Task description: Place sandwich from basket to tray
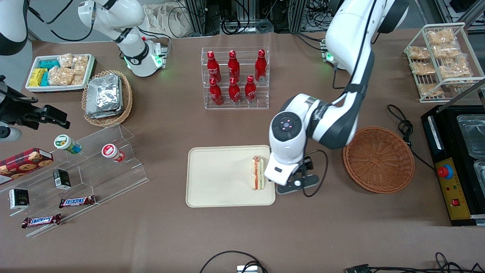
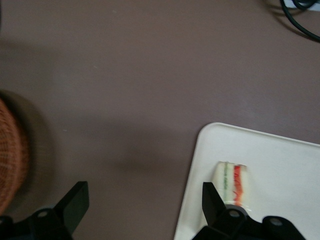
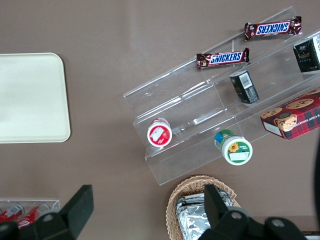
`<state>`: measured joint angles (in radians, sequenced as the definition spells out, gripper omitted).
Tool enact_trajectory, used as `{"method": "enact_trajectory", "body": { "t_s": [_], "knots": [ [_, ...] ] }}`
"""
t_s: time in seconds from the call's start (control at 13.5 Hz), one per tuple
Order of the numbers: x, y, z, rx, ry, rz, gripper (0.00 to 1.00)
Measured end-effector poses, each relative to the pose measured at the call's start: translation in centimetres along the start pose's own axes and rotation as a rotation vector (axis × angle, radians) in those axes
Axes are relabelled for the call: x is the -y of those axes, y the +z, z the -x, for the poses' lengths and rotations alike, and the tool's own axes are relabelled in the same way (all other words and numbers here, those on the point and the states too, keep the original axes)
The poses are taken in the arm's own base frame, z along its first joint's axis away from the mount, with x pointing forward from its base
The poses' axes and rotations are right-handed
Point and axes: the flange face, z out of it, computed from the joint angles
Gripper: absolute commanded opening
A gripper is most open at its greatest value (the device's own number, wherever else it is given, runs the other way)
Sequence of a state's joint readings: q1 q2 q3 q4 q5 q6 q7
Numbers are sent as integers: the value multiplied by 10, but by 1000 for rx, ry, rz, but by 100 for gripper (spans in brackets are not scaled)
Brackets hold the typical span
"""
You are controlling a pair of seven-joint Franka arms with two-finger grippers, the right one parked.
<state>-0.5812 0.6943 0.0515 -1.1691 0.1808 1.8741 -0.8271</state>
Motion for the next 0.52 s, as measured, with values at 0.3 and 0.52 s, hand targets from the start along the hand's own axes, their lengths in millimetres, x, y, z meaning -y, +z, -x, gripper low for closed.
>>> {"method": "enact_trajectory", "body": {
  "t_s": [0.3, 0.52],
  "knots": [
    [48, -20, -30, -1, 33, -11, 100],
    [108, -34, -64, 20, 71, 19, 100]
  ]
}}
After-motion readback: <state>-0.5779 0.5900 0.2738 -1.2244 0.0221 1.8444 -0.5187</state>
